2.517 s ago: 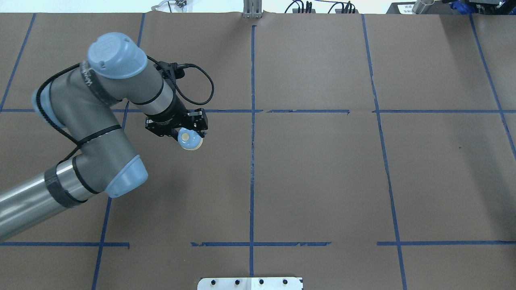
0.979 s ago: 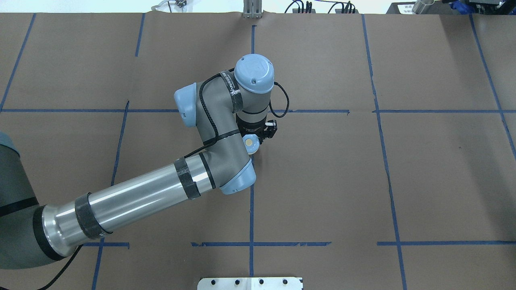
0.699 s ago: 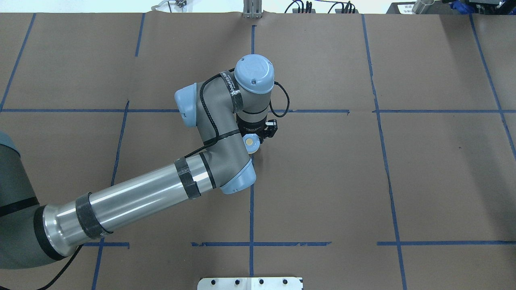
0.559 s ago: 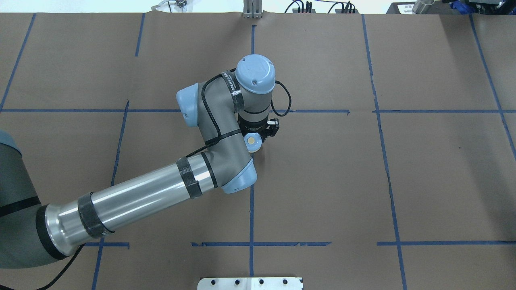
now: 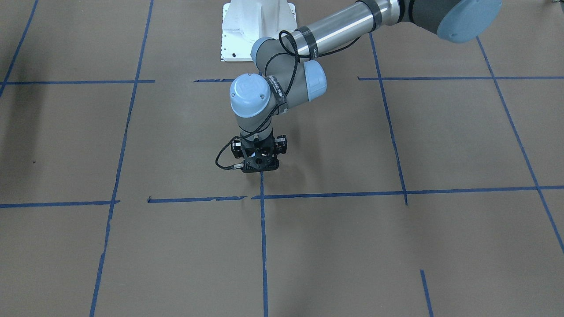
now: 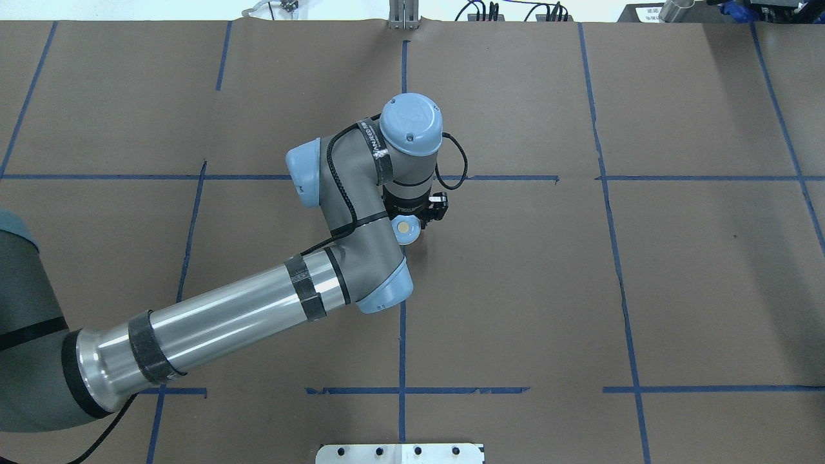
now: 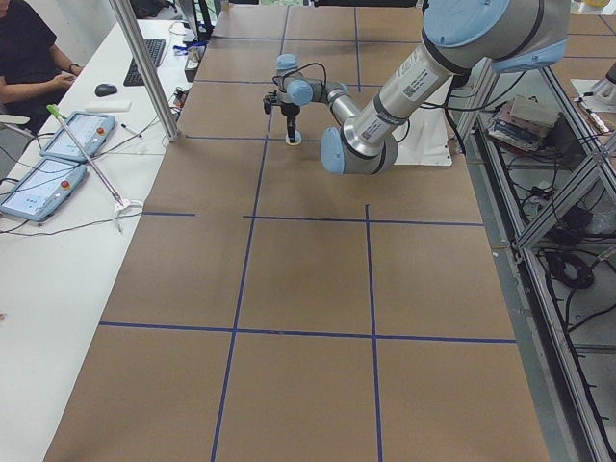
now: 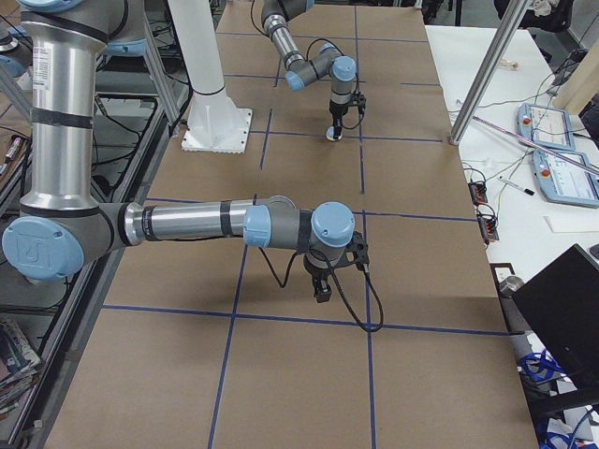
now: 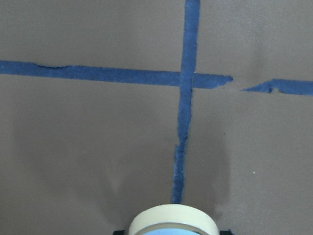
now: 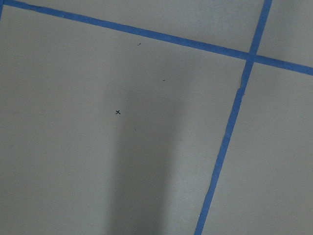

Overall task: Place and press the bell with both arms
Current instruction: 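Lower the bell onto the tape cross with the left gripper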

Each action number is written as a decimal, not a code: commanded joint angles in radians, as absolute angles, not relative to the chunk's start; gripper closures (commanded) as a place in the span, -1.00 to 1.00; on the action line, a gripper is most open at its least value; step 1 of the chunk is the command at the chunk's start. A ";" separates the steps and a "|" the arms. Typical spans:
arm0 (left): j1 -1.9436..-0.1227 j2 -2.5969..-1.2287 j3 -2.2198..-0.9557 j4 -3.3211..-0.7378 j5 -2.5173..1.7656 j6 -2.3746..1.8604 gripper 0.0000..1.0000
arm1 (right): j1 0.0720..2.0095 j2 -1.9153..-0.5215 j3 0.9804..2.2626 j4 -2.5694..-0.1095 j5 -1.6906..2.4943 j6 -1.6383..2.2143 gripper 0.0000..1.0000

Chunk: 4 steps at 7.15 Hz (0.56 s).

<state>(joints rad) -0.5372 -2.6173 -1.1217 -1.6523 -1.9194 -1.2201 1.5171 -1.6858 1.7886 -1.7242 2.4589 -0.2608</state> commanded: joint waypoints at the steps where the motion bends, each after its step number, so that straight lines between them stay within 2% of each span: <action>1: -0.546 -2.628 -1.147 -1.652 -1.907 -1.224 -1.00 | 1.517 -1.684 1.789 -1.724 2.459 -0.261 -1.00; 3: -0.578 -2.626 -1.251 -1.640 -1.907 -1.239 -0.93 | 1.517 -1.684 1.787 -1.724 2.459 -0.259 -1.00; 4: -0.590 -2.623 -1.259 -1.640 -1.907 -1.244 -0.81 | 1.517 -1.681 1.790 -1.723 2.459 -0.259 -1.00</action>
<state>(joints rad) -0.5749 -2.6254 -1.2314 -1.6425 -1.9072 -1.2378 1.5171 -1.6834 1.7880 -1.7238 2.4590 -0.2598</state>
